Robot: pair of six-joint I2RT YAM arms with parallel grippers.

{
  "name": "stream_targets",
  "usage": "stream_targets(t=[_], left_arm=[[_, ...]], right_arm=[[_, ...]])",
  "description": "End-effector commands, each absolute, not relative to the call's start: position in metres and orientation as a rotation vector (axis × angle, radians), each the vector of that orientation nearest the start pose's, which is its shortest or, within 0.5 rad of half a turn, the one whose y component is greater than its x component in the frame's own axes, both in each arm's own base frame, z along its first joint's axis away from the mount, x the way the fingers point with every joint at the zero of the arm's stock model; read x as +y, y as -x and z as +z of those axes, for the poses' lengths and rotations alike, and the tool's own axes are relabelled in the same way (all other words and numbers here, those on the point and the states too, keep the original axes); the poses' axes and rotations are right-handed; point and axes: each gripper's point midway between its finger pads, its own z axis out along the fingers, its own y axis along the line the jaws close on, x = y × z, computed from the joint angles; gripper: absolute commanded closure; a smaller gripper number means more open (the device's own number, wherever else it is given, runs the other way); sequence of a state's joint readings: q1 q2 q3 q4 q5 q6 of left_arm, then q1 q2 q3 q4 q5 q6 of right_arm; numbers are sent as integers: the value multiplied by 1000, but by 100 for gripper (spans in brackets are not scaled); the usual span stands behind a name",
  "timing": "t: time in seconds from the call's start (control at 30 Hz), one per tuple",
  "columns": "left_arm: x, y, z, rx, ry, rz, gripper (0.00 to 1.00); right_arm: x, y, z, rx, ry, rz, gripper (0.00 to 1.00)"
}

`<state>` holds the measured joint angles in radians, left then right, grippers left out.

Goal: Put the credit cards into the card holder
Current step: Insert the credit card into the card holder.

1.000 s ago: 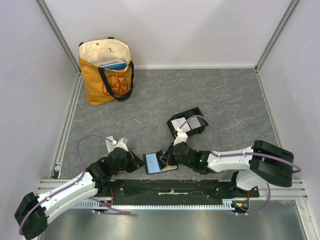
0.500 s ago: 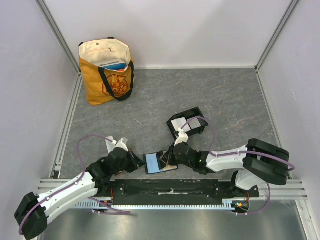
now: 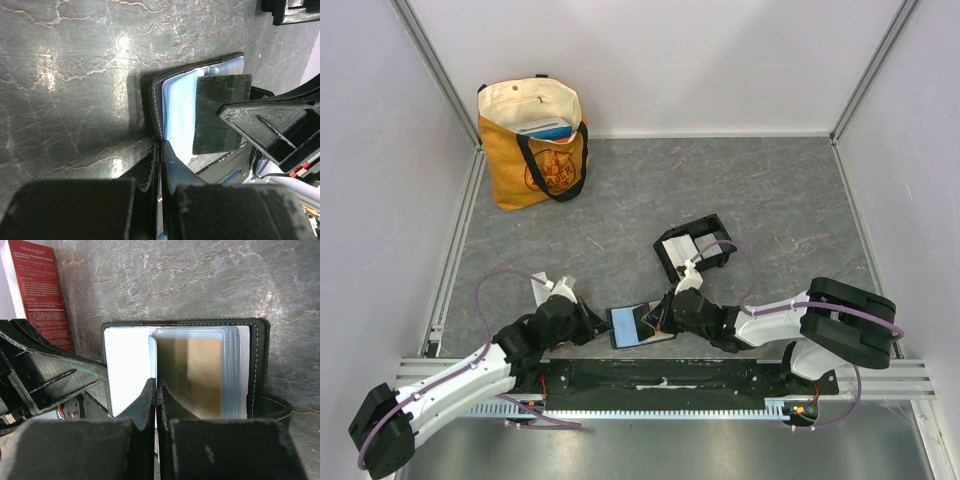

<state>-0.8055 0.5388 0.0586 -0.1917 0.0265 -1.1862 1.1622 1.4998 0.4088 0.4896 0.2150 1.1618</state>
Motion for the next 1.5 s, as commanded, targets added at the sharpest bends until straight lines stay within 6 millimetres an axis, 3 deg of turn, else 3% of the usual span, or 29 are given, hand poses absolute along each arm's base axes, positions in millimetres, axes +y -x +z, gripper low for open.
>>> stream_targets(t=[0.0, 0.5, 0.87, 1.1, 1.47], left_arm=[[-189, -124, 14, 2429, 495, -1024, 98], [-190, -125, 13, 2437, 492, -1021, 98], [-190, -124, 11, 2442, 494, -1015, 98], [-188, -124, 10, 2436, 500, -1010, 98], [-187, -124, 10, 2441, 506, -1006, 98]], right_arm=[[324, -146, 20, 2385, -191, 997, 100], [326, -143, 9, 2434, -201, 974, 100], [335, -133, 6, 2470, -219, 1063, 100], [330, -131, 14, 2445, -263, 1114, 100], [324, -125, 6, 2485, -323, 1109, 100]])
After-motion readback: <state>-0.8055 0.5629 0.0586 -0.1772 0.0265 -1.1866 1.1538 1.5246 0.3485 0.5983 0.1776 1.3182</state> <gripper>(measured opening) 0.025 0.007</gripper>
